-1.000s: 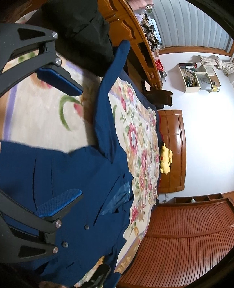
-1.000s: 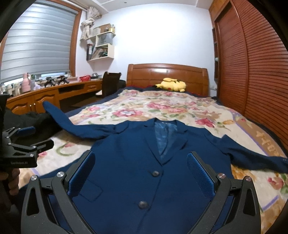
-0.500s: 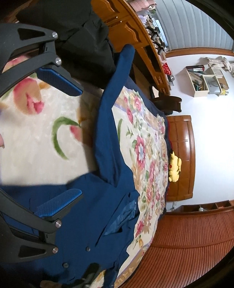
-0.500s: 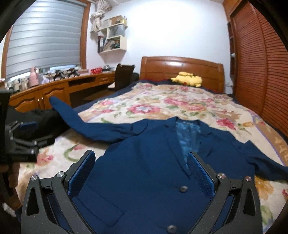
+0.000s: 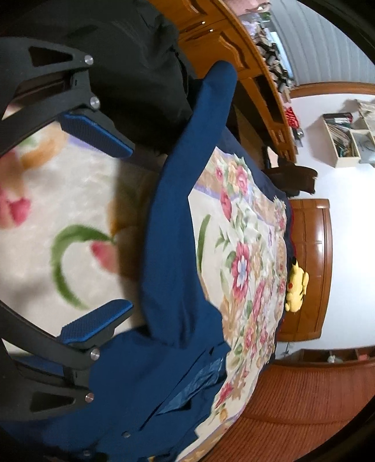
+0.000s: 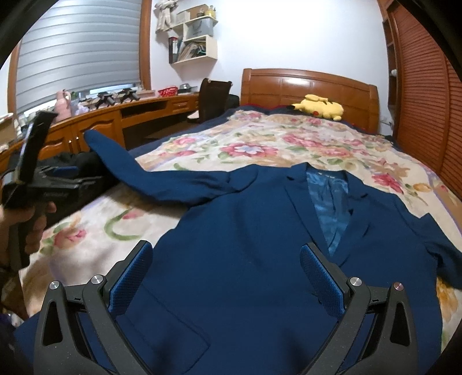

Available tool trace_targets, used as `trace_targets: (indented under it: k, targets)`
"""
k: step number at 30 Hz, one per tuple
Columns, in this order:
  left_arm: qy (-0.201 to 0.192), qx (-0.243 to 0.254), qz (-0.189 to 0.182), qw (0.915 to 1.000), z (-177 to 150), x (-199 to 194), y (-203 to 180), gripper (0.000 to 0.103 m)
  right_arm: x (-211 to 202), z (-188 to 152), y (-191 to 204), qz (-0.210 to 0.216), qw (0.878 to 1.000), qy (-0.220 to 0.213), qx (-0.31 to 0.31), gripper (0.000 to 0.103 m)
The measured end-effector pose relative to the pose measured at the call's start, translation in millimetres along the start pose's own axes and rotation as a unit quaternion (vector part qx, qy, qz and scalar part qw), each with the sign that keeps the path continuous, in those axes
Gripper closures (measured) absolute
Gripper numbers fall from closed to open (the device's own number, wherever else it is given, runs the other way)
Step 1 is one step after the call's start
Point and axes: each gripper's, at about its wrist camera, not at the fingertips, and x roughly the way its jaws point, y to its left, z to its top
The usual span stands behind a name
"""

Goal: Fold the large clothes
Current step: 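Move the left tool to the jacket sleeve and close on it, then lay the held sleeve across the jacket front and open the left tool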

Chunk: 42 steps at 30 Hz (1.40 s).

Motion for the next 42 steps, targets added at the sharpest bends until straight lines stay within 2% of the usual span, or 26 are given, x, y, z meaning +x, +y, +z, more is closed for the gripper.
trace_targets:
  k: [4, 6, 8, 10, 14, 22, 24, 25, 27, 29, 30, 35, 42]
  targets:
    - [0.013, -0.039, -0.002, 0.9992, 10, 21, 20, 0.012, 4, -4, 0, 0.002, 1.0, 0.008, 0.002, 0.0]
    - [0.02, -0.059, -0.004, 0.998, 13, 29, 28, 0.02, 5, -4, 0, 0.003, 1.0, 0.01, 0.004, 0.0]
    - [0.03, -0.08, -0.009, 0.9963, 17, 40, 36, 0.02, 7, -5, -2, 0.007, 1.0, 0.013, 0.007, 0.0]
    - [0.036, -0.087, -0.007, 0.9955, 18, 48, 41, 0.022, 8, -5, -2, 0.01, 1.0, 0.015, 0.008, 0.0]
    - [0.049, -0.095, -0.003, 0.9943, 21, 62, 44, 0.032, 11, -6, -3, 0.015, 1.0, 0.019, 0.01, 0.0]
    - [0.058, -0.104, 0.026, 0.9925, 30, 86, 52, 0.034, 12, -7, -1, 0.02, 1.0, 0.022, 0.009, 0.0]
    - [0.058, -0.098, 0.045, 0.9925, 34, 92, 52, 0.053, 12, -7, -2, 0.021, 0.999, 0.022, 0.011, 0.0]
    - [0.061, -0.096, 0.054, 0.992, 35, 94, 52, 0.058, 12, -7, -2, 0.022, 0.999, 0.023, 0.011, 0.0]
    - [0.063, -0.095, 0.059, 0.9917, 38, 99, 54, 0.081, 11, -8, -3, 0.023, 0.999, 0.024, 0.012, 0.0]
    - [0.058, -0.097, 0.066, 0.9914, 41, 99, 56, 0.098, 11, -8, -3, 0.025, 0.999, 0.025, 0.012, 0.0]
    - [0.054, -0.097, 0.062, 0.9918, 43, 96, 56, 0.102, 10, -9, -4, 0.026, 0.999, 0.024, 0.012, 0.0]
    - [0.023, -0.063, 0.048, 0.9966, 56, 68, 31, 0.103, 5, -9, -8, 0.025, 0.999, 0.021, 0.013, 0.0]
    - [-0.014, 0.01, -0.006, 0.9998, 74, 10, -52, 0.103, -31, -7, -46, 0.0, 1.0, -0.006, 0.023, 0.0]
